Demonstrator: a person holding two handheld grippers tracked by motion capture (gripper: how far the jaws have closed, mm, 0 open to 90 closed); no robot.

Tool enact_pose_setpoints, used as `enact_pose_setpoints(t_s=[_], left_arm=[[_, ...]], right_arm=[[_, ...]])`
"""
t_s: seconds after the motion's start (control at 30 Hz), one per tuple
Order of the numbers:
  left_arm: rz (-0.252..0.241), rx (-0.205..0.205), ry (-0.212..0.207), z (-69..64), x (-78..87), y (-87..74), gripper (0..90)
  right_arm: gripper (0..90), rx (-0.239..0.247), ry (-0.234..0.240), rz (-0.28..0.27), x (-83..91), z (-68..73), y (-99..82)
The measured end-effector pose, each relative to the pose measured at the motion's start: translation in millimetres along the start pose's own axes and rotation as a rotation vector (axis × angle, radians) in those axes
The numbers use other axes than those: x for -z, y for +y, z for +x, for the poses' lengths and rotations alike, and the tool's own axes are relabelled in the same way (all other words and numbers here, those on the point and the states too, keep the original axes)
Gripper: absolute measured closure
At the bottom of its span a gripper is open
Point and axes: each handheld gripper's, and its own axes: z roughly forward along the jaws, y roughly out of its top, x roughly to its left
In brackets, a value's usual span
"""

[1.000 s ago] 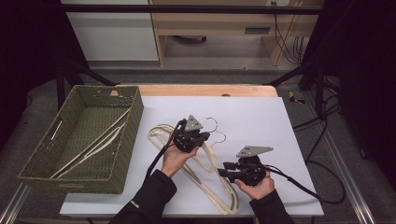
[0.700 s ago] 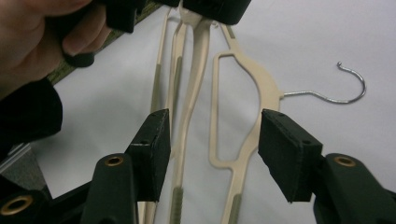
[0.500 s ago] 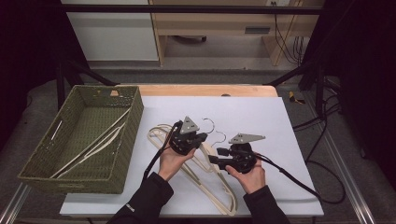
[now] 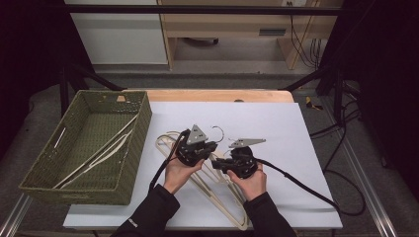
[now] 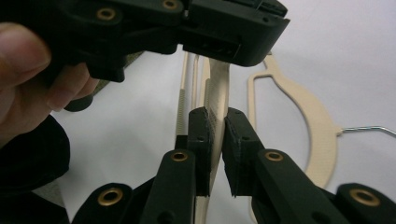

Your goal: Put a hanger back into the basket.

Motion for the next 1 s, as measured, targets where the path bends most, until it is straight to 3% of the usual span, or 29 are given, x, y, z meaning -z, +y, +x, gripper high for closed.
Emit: enact_pose_setpoints(t_s=[0.17, 0.23, 0.27, 0.3, 0.33, 0.4, 0.43, 0.5, 0.6, 0.67, 0.77, 0.87, 0.9, 0.93, 1.0], left_arm=[[-0.001, -0.011, -0.019, 2.8, 19.6, -0.4, 63.3], [-0.026, 0.001, -0.017, 5.7, 32.0, -2.6, 50.2], [-0.045, 0.008, -0.016, 7.2, 38.6, -3.8, 50.2], [-0.079, 0.016, -0.005, 9.7, 52.6, -6.1, 39.0], [-0.079, 0.016, -0.005, 9.7, 52.6, -6.1, 34.2], [-0.106, 0.022, -0.016, 13.1, 68.0, -9.5, 28.9], [-0.114, 0.024, -0.025, 14.9, 78.9, -13.3, 17.9], [-0.117, 0.024, -0.029, 15.6, 85.0, -16.3, 17.3], [-0.115, 0.035, -0.056, 17.8, 102.5, -31.2, 15.4], [-0.109, 0.03, -0.066, 17.4, 105.7, -36.7, 15.4], [-0.091, 0.013, -0.076, 15.2, 109.6, -48.3, 15.3], [-0.072, -0.007, -0.091, 11.8, 111.1, -58.3, 16.1], [-0.072, -0.007, -0.091, 11.8, 111.1, -58.3, 16.7], [-0.063, -0.015, -0.096, 11.2, 110.9, -59.5, 17.4], [-0.056, -0.017, -0.105, 10.2, 109.4, -60.3, 18.8]], right_arm=[[86.4, -0.035, 0.05, -0.023, 1.4, 0.3, 2.1], [86.8, -0.046, 0.07, -0.026, 3.1, 1.2, 2.7], [86.8, -0.046, 0.07, -0.026, 3.1, 1.2, 2.7], [86.9, -0.049, 0.074, -0.023, 4.5, 1.8, 2.8], [86.9, -0.049, 0.074, -0.023, 4.5, 1.8, 2.8], [86.9, -0.037, 0.079, -0.021, 7.1, 2.4, 3.1], [86.9, -0.026, 0.084, -0.017, 12.0, 3.6, 4.0], [87.0, -0.018, 0.09, -0.02, 14.1, 4.0, 4.4], [86.9, 0.055, 0.126, -0.037, 30.6, 6.9, 7.3], [86.9, 0.069, 0.133, -0.037, 33.6, 7.6, 7.5], [86.9, 0.139, 0.179, -0.01, 45.2, 12.5, 5.0], [86.9, 0.177, 0.21, 0.012, 47.1, 18.1, -0.4], [86.9, 0.177, 0.21, 0.012, 47.1, 18.1, -0.4], [86.9, 0.187, 0.243, 0.029, 45.0, 22.3, -4.1], [86.9, 0.194, 0.268, 0.028, 44.3, 24.0, -5.5]])
